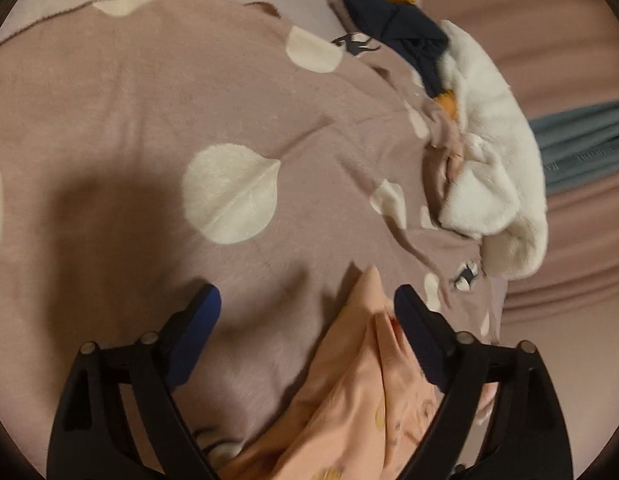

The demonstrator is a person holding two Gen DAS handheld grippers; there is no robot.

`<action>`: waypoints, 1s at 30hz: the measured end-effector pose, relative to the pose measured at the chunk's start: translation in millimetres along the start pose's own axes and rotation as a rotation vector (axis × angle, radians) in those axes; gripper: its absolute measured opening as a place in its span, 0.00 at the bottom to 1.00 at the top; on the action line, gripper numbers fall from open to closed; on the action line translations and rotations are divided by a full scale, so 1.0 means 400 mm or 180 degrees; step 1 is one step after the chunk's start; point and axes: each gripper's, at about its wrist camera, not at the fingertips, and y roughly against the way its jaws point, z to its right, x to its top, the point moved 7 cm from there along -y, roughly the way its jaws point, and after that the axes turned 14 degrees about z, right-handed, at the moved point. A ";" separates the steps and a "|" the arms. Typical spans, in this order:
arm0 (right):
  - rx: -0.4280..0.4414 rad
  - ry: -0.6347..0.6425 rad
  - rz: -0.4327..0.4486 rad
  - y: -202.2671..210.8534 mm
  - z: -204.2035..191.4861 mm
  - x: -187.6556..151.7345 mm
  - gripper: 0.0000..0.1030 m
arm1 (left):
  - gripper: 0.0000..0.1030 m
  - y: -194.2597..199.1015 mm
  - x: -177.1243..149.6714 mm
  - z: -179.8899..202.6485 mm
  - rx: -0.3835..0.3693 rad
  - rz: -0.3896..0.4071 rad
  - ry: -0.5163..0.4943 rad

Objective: Fold small clothes
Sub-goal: 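Open both grippers and pull them back from the folded shirt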

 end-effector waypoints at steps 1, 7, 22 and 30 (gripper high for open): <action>0.0057 0.0004 0.0009 0.021 -0.006 0.004 0.78 | 0.90 0.019 -0.004 0.003 -0.0054 -0.0018 -0.0075; 0.0196 -0.0197 0.0054 0.137 -0.029 0.010 0.80 | 0.92 0.157 -0.058 0.043 -0.0363 -0.0262 -0.0292; 0.0280 0.0373 0.0678 0.498 -0.179 0.052 0.82 | 0.99 0.641 -0.153 0.202 -0.1120 0.0090 -0.1146; 0.0330 0.0091 0.0671 0.491 -0.136 0.038 0.90 | 0.99 0.563 -0.183 0.179 -0.1140 -0.0113 -0.1108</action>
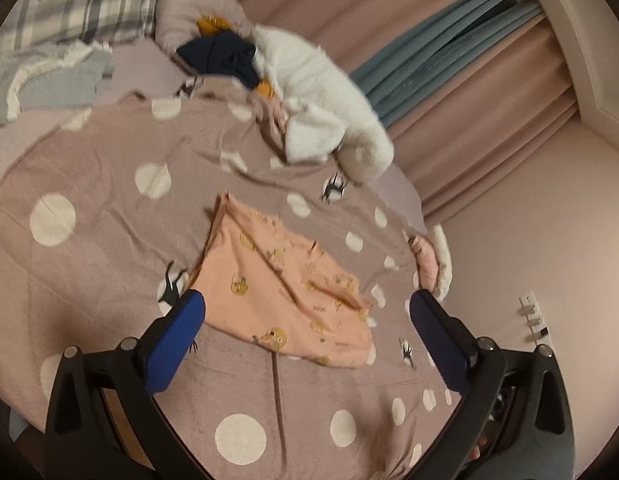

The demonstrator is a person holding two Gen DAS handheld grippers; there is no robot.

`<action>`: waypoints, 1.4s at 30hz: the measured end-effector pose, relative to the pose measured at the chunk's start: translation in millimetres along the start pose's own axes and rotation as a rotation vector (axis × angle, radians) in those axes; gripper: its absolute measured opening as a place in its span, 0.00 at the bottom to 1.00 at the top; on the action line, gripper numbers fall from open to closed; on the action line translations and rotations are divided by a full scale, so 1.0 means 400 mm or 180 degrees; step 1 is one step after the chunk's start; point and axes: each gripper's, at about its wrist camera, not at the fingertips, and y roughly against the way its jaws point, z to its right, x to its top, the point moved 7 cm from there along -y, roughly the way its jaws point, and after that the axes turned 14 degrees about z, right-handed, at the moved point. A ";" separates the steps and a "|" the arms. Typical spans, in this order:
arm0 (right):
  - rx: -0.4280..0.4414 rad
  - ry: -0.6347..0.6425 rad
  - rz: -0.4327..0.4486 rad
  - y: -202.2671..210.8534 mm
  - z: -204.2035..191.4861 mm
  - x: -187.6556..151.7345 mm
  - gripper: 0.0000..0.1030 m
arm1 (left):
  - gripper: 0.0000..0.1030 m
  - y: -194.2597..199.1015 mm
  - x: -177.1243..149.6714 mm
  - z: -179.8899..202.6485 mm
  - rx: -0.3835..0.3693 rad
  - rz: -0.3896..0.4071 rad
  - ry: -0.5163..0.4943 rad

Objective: Fold small clothes
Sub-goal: 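Open both grippers and pull them back from the folded shirt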

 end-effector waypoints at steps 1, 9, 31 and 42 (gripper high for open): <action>0.0005 -0.0045 -0.0002 -0.011 0.008 -0.001 0.90 | 0.99 -0.016 -0.011 -0.007 0.0006 -0.0064 -0.0006; -0.0133 -0.0261 0.0030 -0.087 0.039 0.038 0.90 | 0.99 -0.080 -0.053 -0.014 -0.0006 -0.0237 -0.0117; -0.0291 0.0802 -0.0226 -0.237 -0.079 0.083 0.90 | 0.99 -0.152 0.026 0.046 0.0088 0.0276 -0.1053; -0.0512 0.0795 -0.0790 -0.408 0.024 -0.064 0.90 | 0.99 -0.323 -0.064 -0.094 0.0277 0.0195 -0.1415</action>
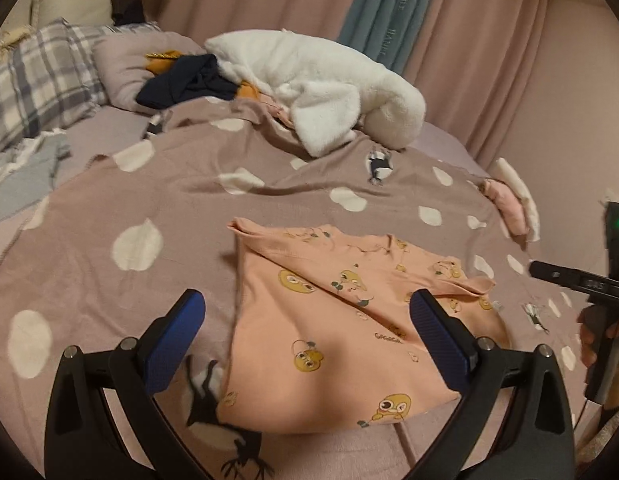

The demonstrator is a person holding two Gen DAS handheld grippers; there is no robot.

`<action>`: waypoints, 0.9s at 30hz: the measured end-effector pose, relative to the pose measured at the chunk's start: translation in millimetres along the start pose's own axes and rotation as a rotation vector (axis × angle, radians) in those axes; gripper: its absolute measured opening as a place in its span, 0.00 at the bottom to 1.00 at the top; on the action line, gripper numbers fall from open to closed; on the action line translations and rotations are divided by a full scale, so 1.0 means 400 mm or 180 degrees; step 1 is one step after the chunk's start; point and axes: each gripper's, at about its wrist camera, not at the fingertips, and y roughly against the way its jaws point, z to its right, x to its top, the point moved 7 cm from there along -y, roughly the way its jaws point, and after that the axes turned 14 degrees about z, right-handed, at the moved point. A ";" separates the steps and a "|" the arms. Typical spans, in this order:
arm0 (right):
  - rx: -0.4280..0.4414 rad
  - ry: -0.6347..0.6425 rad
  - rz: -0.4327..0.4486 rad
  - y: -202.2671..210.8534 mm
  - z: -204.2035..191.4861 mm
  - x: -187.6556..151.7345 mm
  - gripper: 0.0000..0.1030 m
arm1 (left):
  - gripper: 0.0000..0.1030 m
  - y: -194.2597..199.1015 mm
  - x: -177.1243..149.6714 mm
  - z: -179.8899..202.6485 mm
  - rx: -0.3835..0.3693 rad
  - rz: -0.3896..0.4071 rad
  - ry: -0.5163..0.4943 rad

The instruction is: Fold small clothes

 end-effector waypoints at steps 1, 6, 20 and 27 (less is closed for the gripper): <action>-0.0016 -0.0029 -0.0048 -0.015 0.004 -0.007 0.90 | 0.99 -0.010 -0.003 -0.007 0.0001 -0.0020 0.0021; 0.0014 -0.0114 -0.0240 -0.069 0.004 -0.035 0.90 | 0.99 -0.047 -0.021 -0.044 0.0119 -0.0114 0.0000; 0.0355 -0.1065 -0.0727 -0.200 0.002 -0.110 0.27 | 0.99 -0.087 -0.051 -0.063 0.0159 -0.0353 0.0243; 0.0401 -0.1491 -0.0286 -0.238 0.007 -0.026 0.07 | 0.99 -0.099 -0.071 -0.089 0.0152 -0.0490 0.0450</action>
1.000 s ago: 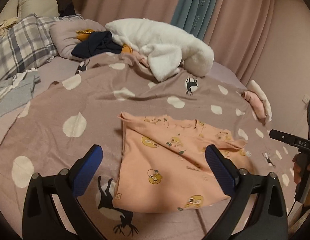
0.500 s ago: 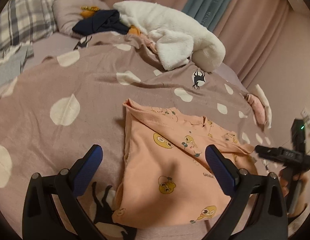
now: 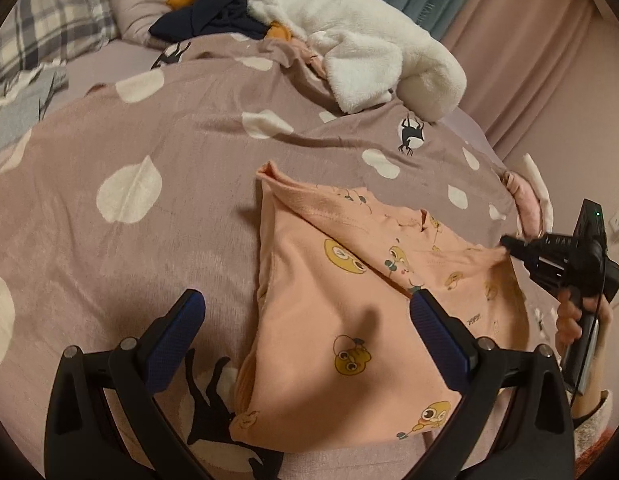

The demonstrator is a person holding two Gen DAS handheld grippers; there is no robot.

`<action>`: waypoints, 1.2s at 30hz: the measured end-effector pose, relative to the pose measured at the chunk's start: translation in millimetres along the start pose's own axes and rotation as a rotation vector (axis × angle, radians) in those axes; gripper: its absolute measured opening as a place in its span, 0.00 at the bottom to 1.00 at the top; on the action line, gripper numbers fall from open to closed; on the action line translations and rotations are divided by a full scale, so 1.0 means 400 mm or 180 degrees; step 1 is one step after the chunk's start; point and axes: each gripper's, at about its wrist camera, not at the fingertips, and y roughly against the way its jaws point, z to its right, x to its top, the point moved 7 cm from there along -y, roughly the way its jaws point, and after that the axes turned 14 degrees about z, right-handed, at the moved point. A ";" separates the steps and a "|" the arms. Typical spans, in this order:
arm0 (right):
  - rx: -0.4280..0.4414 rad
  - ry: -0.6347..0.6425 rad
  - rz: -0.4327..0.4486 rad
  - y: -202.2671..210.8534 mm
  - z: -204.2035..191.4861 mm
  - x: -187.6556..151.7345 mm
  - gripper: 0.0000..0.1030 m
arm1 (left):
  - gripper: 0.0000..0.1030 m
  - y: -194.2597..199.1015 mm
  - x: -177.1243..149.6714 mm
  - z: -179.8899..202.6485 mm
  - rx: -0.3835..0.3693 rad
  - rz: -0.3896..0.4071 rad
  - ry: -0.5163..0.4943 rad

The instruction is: Fold small clothes

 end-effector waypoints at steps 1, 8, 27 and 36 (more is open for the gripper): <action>0.0062 -0.0124 0.0071 -0.001 -0.008 0.023 0.07 | 0.99 -0.001 0.002 -0.005 -0.0012 -0.0009 0.0054; -0.0252 0.0114 0.0376 -0.016 -0.036 0.118 0.10 | 0.99 -0.012 0.001 -0.038 0.0072 -0.0147 0.0254; -0.0553 0.0004 -0.0015 0.129 0.041 -0.053 0.71 | 0.99 0.043 -0.080 -0.017 -0.0173 -0.0601 0.0630; -0.0331 -0.0225 -0.0511 0.214 0.089 -0.264 0.71 | 0.99 0.142 -0.216 0.044 -0.0818 -0.1011 0.0948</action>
